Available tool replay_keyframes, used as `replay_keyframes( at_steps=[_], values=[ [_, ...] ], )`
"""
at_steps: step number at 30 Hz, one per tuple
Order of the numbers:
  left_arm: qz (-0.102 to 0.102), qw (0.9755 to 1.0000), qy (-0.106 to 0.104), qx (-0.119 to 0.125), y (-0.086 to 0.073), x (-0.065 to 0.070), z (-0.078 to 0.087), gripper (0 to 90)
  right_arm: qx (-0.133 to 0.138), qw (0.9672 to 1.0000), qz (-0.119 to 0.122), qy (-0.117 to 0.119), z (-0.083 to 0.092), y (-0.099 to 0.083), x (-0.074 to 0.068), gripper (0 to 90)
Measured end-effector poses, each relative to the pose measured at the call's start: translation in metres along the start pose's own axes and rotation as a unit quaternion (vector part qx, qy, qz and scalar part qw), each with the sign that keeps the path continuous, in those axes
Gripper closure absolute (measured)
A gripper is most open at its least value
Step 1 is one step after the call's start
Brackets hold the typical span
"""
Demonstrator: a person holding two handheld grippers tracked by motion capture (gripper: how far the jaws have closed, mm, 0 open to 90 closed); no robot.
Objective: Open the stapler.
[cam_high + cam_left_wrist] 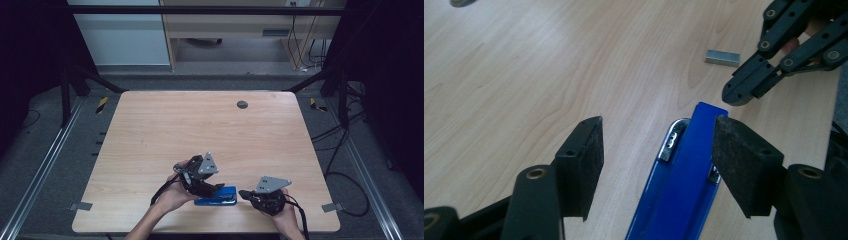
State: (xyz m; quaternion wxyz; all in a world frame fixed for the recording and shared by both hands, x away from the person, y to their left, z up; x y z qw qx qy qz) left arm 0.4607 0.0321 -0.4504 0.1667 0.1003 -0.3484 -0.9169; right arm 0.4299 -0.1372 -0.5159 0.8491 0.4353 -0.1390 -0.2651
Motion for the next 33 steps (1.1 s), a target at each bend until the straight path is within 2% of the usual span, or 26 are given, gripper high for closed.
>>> replay_keyframes(
  at_steps=[5,8,15,21,26,33],
  values=[
    [-0.013,0.9997,-0.013,-0.016,-0.001,0.005,-0.005,37.4,0.000,1.0000,0.005,0.004,-0.003,0.001,-0.004,90.0],
    [-0.020,0.9993,-0.022,-0.024,-0.001,0.007,-0.010,37.5,0.002,1.0000,-0.003,0.008,-0.003,0.000,-0.004,90.0],
    [-0.035,0.9979,-0.039,-0.038,-0.001,0.012,-0.019,38.1,0.005,0.9999,-0.002,0.009,0.000,0.000,-0.006,90.0],
    [-0.042,0.9969,-0.042,-0.053,-0.002,0.015,-0.029,39.8,0.005,0.9999,-0.002,0.014,0.000,0.000,-0.009,90.0],
    [-0.052,0.9951,-0.047,-0.070,-0.004,0.016,-0.036,41.8,0.000,0.9998,0.000,0.021,-0.005,0.000,-0.012,90.0],
    [-0.064,0.9914,-0.056,-0.099,-0.009,0.015,-0.045,45.8,-0.015,0.9996,0.005,0.022,-0.011,-0.003,-0.015,90.0]
  ],
)
Point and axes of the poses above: each handheld gripper's, and its own axes: z roughly backward along the jaws, y roughly out of its top, x roughly to its right, the point moved 6 cm from there along -z, roughly forward along the jaws, and after that the axes turned 3 degrees about -y, right-handed, at the moved point
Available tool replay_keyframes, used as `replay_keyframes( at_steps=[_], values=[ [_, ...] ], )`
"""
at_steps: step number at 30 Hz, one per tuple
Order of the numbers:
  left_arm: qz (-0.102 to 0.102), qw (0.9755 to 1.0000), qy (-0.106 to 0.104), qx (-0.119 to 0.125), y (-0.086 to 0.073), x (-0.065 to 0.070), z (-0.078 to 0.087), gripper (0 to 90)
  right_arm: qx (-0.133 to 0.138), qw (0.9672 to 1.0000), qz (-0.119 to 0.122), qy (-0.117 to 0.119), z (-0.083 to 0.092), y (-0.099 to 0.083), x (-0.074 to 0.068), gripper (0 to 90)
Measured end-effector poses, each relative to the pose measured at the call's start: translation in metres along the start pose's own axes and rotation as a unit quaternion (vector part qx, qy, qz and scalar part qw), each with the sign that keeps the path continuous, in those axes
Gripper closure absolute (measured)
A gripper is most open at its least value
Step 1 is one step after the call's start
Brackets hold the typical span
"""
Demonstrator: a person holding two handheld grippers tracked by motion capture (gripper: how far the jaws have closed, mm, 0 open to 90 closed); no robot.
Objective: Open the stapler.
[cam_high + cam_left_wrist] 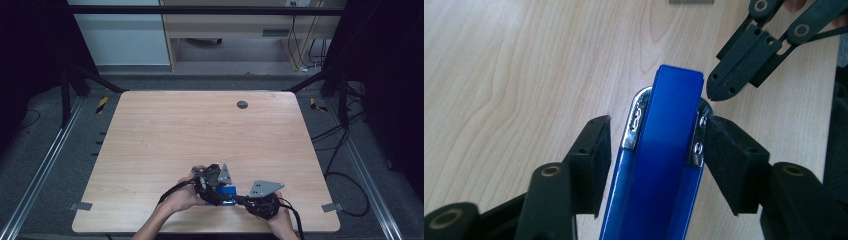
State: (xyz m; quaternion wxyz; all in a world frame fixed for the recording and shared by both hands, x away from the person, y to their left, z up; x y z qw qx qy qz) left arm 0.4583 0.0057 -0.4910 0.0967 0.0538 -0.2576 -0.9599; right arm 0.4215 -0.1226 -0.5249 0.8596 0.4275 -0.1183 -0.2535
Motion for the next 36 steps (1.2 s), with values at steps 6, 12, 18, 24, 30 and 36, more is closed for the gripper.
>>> replay_keyframes(
  at_steps=[6,12,18,24,30,36],
  values=[
    [-0.002,0.9999,-0.010,-0.012,-0.002,-0.002,-0.007,51.4,-0.003,1.0000,0.000,0.001,-0.003,-0.001,0.000,90.0],
    [-0.006,0.9994,-0.022,-0.025,-0.005,-0.002,-0.015,54.9,-0.007,1.0000,0.000,0.001,-0.004,-0.001,0.000,90.0],
    [-0.009,0.9993,-0.029,-0.023,-0.003,-0.003,-0.015,57.6,-0.008,1.0000,0.003,0.000,-0.006,-0.001,0.000,90.0],
    [-0.009,0.9991,-0.033,-0.026,0.001,-0.002,-0.019,59.1,-0.008,1.0000,0.002,0.000,-0.007,-0.002,0.000,90.0],
    [-0.012,0.9989,-0.035,-0.028,0.001,-0.002,-0.019,60.2,-0.011,0.9999,0.002,-0.004,-0.009,-0.002,0.001,90.0],
    [-0.012,0.9987,-0.042,-0.027,0.001,-0.003,-0.019,60.7,-0.009,1.0000,-0.003,-0.003,-0.010,-0.002,0.002,90.0]
  ],
)
Point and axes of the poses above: each handheld gripper's, and its own axes: z roughly backward along the jaws, y roughly out of its top, x roughly to its right, the point moved 6 cm from there along -z, roughly forward along the jaws, and after that the axes turned 3 degrees about -y, right-handed, at the moved point
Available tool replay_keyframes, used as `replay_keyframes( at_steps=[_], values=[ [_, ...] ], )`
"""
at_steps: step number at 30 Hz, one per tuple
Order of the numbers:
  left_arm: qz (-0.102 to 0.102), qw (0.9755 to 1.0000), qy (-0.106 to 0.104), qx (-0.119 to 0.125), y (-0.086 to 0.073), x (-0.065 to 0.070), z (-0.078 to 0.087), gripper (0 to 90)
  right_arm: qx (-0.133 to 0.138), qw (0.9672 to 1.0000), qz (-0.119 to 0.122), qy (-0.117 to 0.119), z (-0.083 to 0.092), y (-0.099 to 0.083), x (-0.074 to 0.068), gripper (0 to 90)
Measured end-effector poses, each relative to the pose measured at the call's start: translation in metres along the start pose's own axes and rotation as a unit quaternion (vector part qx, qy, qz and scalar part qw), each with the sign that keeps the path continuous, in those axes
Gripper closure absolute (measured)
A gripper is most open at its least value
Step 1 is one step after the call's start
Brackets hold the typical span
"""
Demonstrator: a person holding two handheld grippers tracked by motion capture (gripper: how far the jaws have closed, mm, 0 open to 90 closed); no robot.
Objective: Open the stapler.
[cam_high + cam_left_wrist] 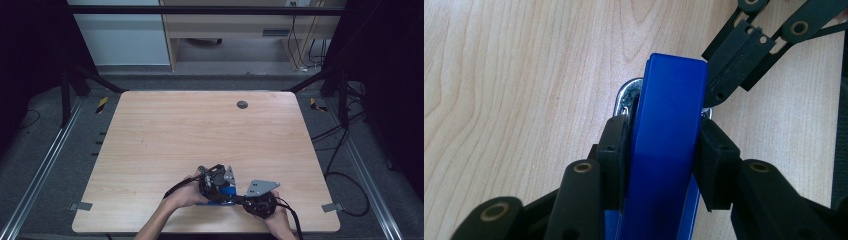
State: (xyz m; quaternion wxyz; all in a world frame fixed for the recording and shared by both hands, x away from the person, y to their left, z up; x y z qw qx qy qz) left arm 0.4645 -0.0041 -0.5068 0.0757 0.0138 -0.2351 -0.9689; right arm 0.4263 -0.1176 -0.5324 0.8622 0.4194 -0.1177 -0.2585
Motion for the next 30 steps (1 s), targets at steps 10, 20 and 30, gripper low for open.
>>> replay_keyframes(
  at_steps=[10,20,30],
  values=[
    [-0.006,1.0000,0.001,0.000,-0.0002,0.0000,0.0003,61.3,0.010,0.9999,0.000,-0.008,-0.0014,0.0001,0.0002,90.0],
    [-0.024,0.9996,-0.010,-0.009,-0.0002,-0.0008,0.0024,63.9,0.013,0.9998,-0.006,-0.014,-0.0019,-0.0002,-0.0005,90.0],
    [-0.032,0.9994,-0.011,0.002,-0.0002,0.0002,0.0029,65.0,0.014,0.9997,-0.021,-0.003,-0.0025,-0.0002,0.0003,90.0]
  ],
)
Point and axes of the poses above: each handheld gripper's, and its own axes: z roughly backward along the jaws, y roughly out of its top, x roughly to its right, the point moved 6 cm from there along -z, roughly forward along the jaws, and after that the axes turned 3 degrees about -y, right-handed, at the moved point
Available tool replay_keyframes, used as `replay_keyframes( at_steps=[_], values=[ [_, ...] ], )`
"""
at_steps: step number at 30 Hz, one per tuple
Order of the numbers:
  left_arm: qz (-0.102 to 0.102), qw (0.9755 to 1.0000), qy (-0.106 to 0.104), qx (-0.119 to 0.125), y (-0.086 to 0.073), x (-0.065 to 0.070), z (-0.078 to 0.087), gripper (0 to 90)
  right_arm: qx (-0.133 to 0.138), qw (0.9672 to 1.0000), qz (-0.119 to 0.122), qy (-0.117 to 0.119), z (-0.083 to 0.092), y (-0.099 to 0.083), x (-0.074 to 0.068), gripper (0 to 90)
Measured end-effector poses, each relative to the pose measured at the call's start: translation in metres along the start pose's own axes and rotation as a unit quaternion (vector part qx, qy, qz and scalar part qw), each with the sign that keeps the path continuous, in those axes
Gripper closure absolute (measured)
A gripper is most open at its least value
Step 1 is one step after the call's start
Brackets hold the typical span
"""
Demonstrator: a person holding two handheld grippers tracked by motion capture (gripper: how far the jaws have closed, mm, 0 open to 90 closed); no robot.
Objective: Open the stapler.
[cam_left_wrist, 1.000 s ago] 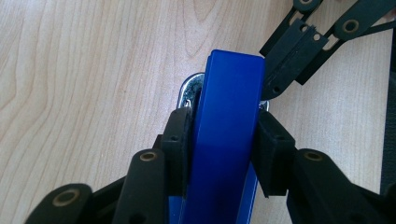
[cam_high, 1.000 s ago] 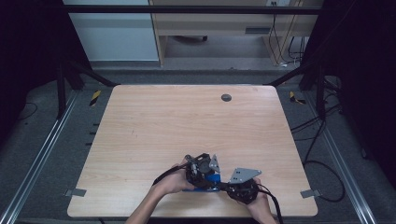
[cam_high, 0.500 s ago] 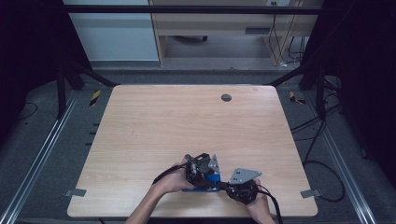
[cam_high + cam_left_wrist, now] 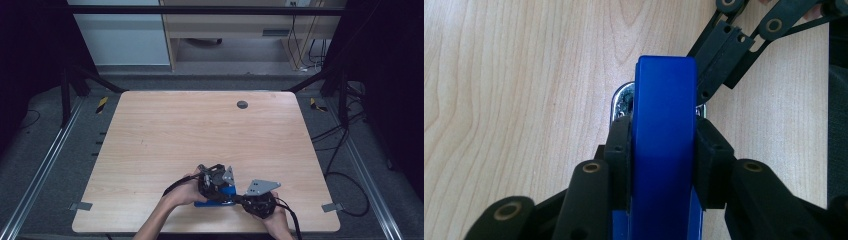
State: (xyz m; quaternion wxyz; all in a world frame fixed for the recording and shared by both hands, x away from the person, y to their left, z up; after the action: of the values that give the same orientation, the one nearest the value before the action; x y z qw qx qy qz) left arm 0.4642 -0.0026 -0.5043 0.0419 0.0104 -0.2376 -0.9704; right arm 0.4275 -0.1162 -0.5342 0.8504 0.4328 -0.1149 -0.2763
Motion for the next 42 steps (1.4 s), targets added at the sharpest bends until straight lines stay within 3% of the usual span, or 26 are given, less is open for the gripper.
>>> replay_keyframes(
  at_steps=[42],
  values=[
    [-0.008,0.9996,-0.001,0.025,-0.0018,0.0008,0.0020,65.7,-0.004,1.0000,0.001,0.004,-0.0001,0.0003,0.0000,90.0]
  ],
)
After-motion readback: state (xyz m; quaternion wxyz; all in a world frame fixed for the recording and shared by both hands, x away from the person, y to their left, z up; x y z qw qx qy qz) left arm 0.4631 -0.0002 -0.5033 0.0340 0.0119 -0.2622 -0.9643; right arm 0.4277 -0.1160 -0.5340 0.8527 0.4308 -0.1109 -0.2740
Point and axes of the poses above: each handheld gripper's, and its own axes: z roughly backward along the jaws, y roughly out of its top, x roughly to its right, the point moved 6 cm from there along -z, roughly forward along the jaws, and after that the axes turned 3 degrees about -y, right-handed, at the moved point
